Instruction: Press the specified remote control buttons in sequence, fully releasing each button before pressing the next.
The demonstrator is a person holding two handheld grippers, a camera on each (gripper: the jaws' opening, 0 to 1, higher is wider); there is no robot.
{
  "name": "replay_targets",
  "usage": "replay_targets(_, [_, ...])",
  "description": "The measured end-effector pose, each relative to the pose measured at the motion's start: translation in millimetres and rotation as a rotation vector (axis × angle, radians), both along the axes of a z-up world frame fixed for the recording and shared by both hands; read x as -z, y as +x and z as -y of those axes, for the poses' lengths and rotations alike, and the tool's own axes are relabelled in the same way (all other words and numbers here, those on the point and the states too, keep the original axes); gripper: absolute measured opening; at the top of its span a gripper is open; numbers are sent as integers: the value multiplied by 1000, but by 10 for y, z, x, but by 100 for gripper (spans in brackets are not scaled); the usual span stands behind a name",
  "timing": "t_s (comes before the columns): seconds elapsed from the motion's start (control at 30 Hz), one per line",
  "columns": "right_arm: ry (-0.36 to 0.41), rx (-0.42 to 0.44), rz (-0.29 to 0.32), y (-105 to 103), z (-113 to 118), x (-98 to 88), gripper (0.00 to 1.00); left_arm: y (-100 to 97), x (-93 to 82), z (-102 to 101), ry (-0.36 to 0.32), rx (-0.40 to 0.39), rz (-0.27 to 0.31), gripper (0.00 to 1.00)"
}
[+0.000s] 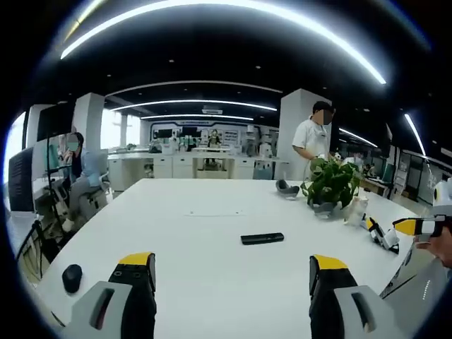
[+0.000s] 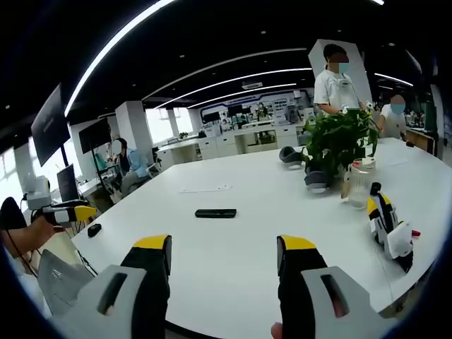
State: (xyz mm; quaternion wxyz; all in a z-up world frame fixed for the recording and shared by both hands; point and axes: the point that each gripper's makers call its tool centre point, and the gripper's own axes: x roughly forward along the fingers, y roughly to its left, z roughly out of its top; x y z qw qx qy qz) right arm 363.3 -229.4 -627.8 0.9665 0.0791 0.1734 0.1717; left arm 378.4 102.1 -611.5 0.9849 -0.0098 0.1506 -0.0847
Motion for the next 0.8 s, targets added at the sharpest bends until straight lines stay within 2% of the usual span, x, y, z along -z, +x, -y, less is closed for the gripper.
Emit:
replay_targets(0.1, [-3,-8,-2,-2,-16,5,62,50,-79,-25,24,11,13,93])
replay_targets(0.23, [-4,-11,-7,-1,-20,15,62,123,-87,-30,44,34,-5,93])
replay_targets(0.3, [-4,-14,-8,-1,-23,19,62,166,-75,1,63,72,-23,93])
replay_targets(0.33, [-5,-14,-9,0,-24,21,62,199,-62,36,91,118,-39,93])
replay_targets(0.4, [-8,-18,-15,-2,-29,34,61,269,-46,42,151,160,-67,91])
replay_targets(0.5, [-9,-18,-16,-1,-27,39,61,360,-52,113,192,229,-101,87])
replay_targets(0.63, [-3,-12,-15,3,-10,37,61,551,-111,220,179,279,-125,86])
replay_targets(0.8, [-3,2,-24,10,20,57,61,792,-169,345,241,338,-126,84])
